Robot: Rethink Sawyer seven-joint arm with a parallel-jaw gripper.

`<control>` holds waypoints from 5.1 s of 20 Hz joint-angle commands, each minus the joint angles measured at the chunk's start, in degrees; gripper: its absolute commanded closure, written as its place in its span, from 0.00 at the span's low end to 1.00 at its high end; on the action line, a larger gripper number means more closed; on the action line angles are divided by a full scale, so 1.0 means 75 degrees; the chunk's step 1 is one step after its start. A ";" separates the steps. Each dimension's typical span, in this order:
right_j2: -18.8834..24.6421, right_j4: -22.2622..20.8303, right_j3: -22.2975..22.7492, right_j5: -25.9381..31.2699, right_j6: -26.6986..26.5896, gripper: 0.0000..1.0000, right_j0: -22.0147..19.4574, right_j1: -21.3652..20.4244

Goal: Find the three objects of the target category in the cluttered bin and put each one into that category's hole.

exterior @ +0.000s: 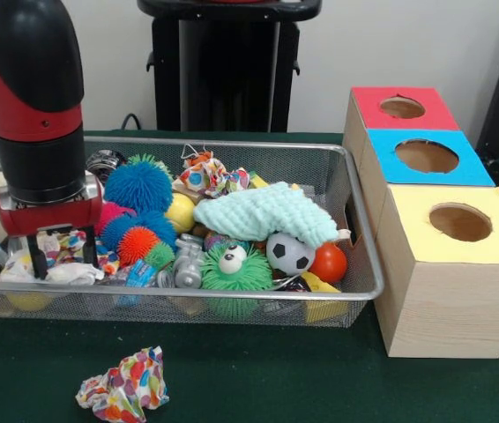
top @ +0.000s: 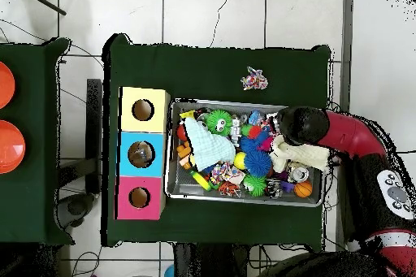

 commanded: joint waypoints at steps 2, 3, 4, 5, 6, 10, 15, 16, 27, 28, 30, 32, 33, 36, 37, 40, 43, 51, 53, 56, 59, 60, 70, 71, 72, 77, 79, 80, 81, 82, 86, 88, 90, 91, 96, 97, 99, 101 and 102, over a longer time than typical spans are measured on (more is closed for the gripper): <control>0.0237 -0.0448 0.0774 -0.0128 -0.0214 0.00 0.0164 0.0133; 0.0220 -0.0452 0.0773 -0.0131 -0.0178 0.00 0.0199 0.0131; 0.0228 -0.0437 0.0783 -0.0107 -0.0174 0.00 0.0211 0.0118; 0.0222 -0.0422 0.0787 -0.0066 -0.0163 0.00 0.0228 0.0101; 0.0225 -0.0392 0.0792 0.0000 -0.0163 0.00 0.0242 0.0072; 0.0221 -0.0306 0.0783 0.0295 -0.0229 0.00 0.0293 -0.0073; 0.0207 -0.0281 0.0776 0.0438 -0.0286 0.00 0.0325 -0.0145; 0.0207 -0.0276 0.0754 0.0447 -0.0267 0.00 0.0352 -0.0140; 0.0213 -0.0262 0.0854 0.0113 -0.0060 1.00 0.0287 -0.0080; 0.0222 -0.0257 0.0857 0.0112 -0.0068 1.00 0.0277 -0.0079; 0.0223 -0.0265 0.0856 0.0091 -0.0060 1.00 0.0271 -0.0076; 0.0217 -0.0268 0.0841 0.0108 -0.0060 1.00 0.0279 -0.0080; 0.0210 -0.0266 0.0839 0.0106 -0.0043 1.00 0.0283 -0.0082; 0.0223 -0.0277 0.0865 0.0053 -0.0051 1.00 0.0248 -0.0076; 0.0239 -0.0309 0.0860 0.0050 -0.0118 1.00 0.0242 -0.0066; 0.0251 -0.0301 0.0838 0.0059 -0.0127 1.00 0.0226 -0.0048; 0.0208 -0.0186 0.0869 0.0207 0.0022 1.00 0.0244 -0.0159; -0.0022 0.0336 0.1137 0.1386 0.0374 1.00 0.0456 -0.1344; -0.0133 0.0442 0.1153 0.1733 0.0454 1.00 0.0537 -0.1663; -0.0193 0.0544 0.1175 0.2193 0.0384 1.00 0.0592 -0.2058; -0.0212 0.0671 0.1157 0.2694 0.0354 1.00 0.0615 -0.2376; -0.0227 0.0689 0.1113 0.2875 0.0356 1.00 0.0639 -0.2451; -0.0376 0.0404 0.1055 0.2543 0.0968 1.00 0.0890 -0.2269; -0.0495 0.0428 0.1065 0.2512 0.1297 1.00 0.0997 -0.2255; -0.0637 0.0510 0.1109 0.2398 0.1774 1.00 0.1119 -0.2207; -0.1050 0.0738 0.1322 0.1390 0.3274 1.00 0.1915 -0.1687; -0.1207 0.0913 0.1351 0.1018 0.3802 1.00 0.2219 -0.1478; -0.1290 0.1017 0.1362 0.0833 0.4054 1.00 0.2355 -0.1378; -0.1338 0.1104 0.1360 0.0685 0.4188 1.00 0.2459 -0.1284; -0.1387 0.1212 0.1411 0.0503 0.4334 1.00 0.2546 -0.1227; -0.1528 0.1596 0.1490 0.0171 0.4706 1.00 0.2843 -0.1077; -0.1576 0.1780 0.1462 0.0155 0.4845 1.00 0.2976 -0.1016; -0.1598 0.1936 0.1438 0.0171 0.4927 1.00 0.3061 -0.0989; -0.1604 0.1968 0.1423 0.0190 0.4927 1.00 0.3089 -0.0987; -0.1597 0.1976 0.1399 0.0187 0.4811 1.00 0.3115 -0.0939; -0.1578 0.1922 0.1362 0.0254 0.4670 1.00 0.3105 -0.0924; -0.1557 0.1952 0.1447 0.0082 0.4661 1.00 0.3053 -0.0925; -0.1549 0.1923 0.1448 -0.0001 0.4605 1.00 0.3034 -0.0898; -0.1549 0.1901 0.1434 -0.0002 0.4565 1.00 0.3028 -0.0885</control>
